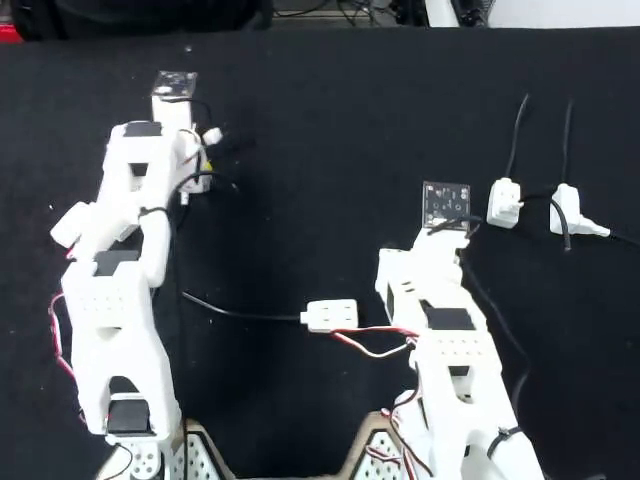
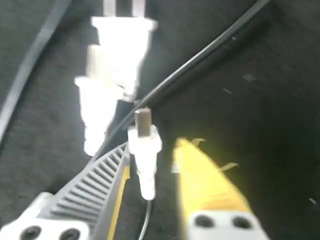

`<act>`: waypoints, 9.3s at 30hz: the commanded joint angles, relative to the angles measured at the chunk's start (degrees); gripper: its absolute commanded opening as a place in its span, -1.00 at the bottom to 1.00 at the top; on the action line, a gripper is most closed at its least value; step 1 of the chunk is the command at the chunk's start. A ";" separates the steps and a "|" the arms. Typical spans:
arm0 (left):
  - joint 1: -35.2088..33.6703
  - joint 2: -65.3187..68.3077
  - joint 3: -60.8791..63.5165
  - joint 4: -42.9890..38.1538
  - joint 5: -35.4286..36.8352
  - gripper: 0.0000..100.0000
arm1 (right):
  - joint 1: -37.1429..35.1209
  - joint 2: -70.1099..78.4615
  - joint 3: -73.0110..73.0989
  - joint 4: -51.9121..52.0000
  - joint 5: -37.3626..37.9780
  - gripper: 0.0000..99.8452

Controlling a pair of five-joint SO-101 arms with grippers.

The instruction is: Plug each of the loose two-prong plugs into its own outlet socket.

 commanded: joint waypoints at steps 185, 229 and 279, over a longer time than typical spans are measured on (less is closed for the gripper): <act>12.62 -114.02 101.85 -30.42 25.67 -0.53 | -42.99 15.25 -20.53 13.45 31.03 -0.98; 12.35 -133.54 114.51 -27.08 18.29 -0.53 | -42.73 -0.22 -34.42 31.30 26.11 -0.98; -0.66 -133.63 115.82 -27.08 22.86 -0.54 | -21.63 50.51 -78.11 80.09 -3.96 -0.98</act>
